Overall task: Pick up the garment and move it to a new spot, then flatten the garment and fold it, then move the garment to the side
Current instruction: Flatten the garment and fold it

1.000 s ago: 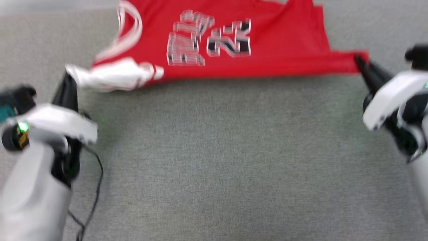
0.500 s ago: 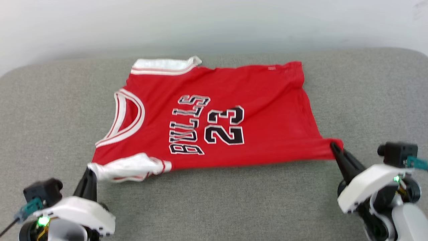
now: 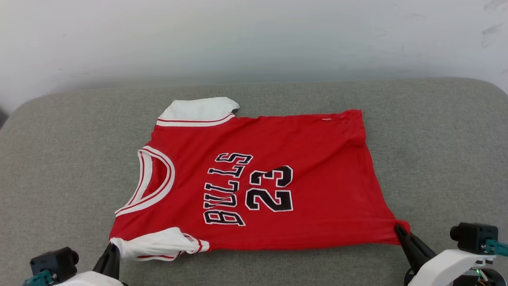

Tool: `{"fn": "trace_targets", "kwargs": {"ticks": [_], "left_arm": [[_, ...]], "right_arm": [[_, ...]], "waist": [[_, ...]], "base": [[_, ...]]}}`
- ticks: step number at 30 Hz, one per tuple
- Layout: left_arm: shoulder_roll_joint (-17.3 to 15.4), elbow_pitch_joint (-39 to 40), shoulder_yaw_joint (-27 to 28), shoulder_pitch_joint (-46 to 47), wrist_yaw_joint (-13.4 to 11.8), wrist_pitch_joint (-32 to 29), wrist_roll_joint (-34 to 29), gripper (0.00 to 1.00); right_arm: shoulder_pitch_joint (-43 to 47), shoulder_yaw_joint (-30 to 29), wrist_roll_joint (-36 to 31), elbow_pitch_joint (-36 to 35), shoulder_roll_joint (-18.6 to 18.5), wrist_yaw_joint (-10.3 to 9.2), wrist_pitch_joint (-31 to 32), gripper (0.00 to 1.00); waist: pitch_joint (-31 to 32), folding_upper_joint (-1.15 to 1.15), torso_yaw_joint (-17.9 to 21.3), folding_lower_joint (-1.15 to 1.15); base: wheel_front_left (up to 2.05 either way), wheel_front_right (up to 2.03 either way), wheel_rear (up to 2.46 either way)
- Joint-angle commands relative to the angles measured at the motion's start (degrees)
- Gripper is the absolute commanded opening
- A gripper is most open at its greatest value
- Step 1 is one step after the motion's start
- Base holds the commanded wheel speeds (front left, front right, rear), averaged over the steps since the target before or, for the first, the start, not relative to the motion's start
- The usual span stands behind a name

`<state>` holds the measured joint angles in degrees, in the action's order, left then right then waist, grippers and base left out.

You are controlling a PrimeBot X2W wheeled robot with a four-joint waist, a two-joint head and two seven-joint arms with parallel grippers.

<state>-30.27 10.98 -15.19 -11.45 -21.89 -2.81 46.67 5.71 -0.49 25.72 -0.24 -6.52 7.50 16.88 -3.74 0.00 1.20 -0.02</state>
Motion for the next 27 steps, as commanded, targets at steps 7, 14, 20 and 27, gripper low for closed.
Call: {"fn": "trace_targets", "kwargs": {"ticks": [7, 14, 20, 27], "left_arm": [[-0.68, 0.7, -1.46, 6.09, 1.82, -1.14, -1.17, 0.0], [1.2, -5.77, -3.84, 18.42, 6.27, -1.12, -2.3, 0.0], [3.29, -12.36, -4.81, 26.99, 9.67, 0.79, -3.07, 0.0], [5.99, -21.42, -5.32, 31.09, 12.58, 1.8, -1.1, 0.0]], "right_arm": [[-3.15, -0.69, -1.85, -0.57, -0.9, -0.02, 3.77, 0.0], [-12.76, 1.82, -2.37, 5.38, -3.61, -0.02, 5.54, 0.0], [-20.72, 4.05, -1.26, 10.88, -5.02, -0.02, 4.14, 0.0], [-25.69, 5.94, -0.31, 17.04, -6.15, -0.02, 1.09, 0.0]], "waist": [[-2.53, 0.0, -0.33, 0.02], [-8.19, 0.0, -0.88, 0.02], [-12.58, 0.0, -1.61, 0.02], [-15.07, 0.0, -2.04, 0.02]], "base": [[0.0, 0.0, 0.0], [0.0, 0.0, 0.0], [0.0, 0.0, 0.0], [0.0, 0.0, 0.0]]}}
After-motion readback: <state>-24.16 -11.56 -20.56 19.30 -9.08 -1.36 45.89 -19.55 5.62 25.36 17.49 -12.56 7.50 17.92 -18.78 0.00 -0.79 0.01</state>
